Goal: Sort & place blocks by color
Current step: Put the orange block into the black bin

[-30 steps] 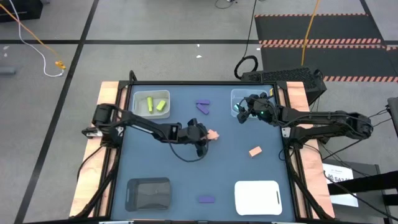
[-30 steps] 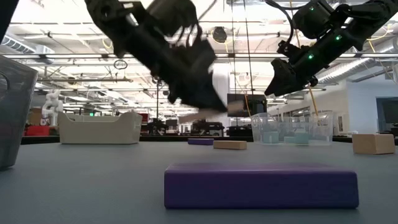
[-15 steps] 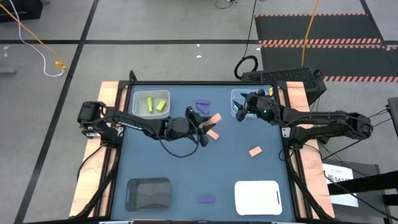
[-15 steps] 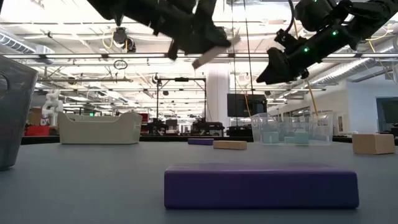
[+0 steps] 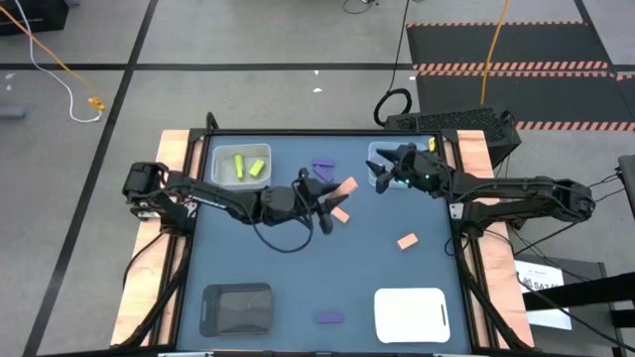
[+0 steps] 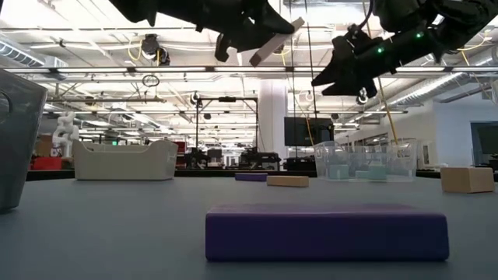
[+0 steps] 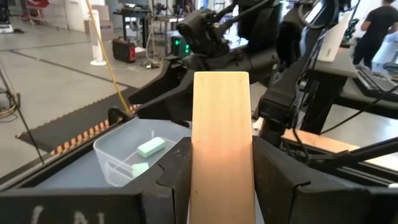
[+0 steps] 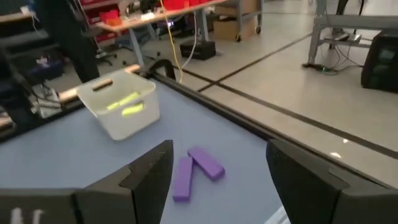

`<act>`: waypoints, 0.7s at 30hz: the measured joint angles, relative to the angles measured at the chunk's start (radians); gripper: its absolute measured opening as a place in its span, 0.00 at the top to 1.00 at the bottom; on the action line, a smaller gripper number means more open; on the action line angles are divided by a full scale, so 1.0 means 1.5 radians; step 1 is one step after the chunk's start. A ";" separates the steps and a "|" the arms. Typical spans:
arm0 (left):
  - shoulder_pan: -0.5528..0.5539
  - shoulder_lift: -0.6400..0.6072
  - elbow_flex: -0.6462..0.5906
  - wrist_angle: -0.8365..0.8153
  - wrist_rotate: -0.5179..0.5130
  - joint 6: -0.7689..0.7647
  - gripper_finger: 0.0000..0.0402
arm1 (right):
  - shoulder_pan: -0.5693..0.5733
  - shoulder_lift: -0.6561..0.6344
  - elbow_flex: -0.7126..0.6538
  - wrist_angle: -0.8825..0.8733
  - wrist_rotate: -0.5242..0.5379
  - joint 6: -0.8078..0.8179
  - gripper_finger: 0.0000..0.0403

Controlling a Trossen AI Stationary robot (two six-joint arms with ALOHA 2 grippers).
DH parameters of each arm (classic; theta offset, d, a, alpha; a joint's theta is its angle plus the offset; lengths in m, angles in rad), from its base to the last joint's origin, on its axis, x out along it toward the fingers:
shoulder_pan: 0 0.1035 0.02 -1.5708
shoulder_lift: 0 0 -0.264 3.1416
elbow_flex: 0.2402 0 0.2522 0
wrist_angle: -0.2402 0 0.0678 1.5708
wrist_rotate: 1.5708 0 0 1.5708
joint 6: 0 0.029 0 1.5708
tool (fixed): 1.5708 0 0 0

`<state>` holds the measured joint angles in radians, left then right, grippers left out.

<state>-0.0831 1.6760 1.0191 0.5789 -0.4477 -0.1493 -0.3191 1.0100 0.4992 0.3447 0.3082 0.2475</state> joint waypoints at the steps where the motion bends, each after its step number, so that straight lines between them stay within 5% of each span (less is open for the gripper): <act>1: -0.002 0.000 0.000 0.003 0.000 0.004 0.67 | 0.000 0.000 0.000 0.006 -0.001 0.005 0.39; 11: -0.008 0.000 0.000 0.006 0.000 0.015 0.67 | 0.001 0.000 0.000 0.027 -0.210 0.137 0.39; 21: -0.063 -0.021 0.000 -0.100 0.062 -0.021 0.67 | 0.023 0.000 0.000 0.025 -0.208 0.083 0.39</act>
<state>-0.1776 1.6451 1.0191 0.4295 -0.3542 -0.1804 -0.2848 1.0100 0.4992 0.3820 -0.0036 0.3726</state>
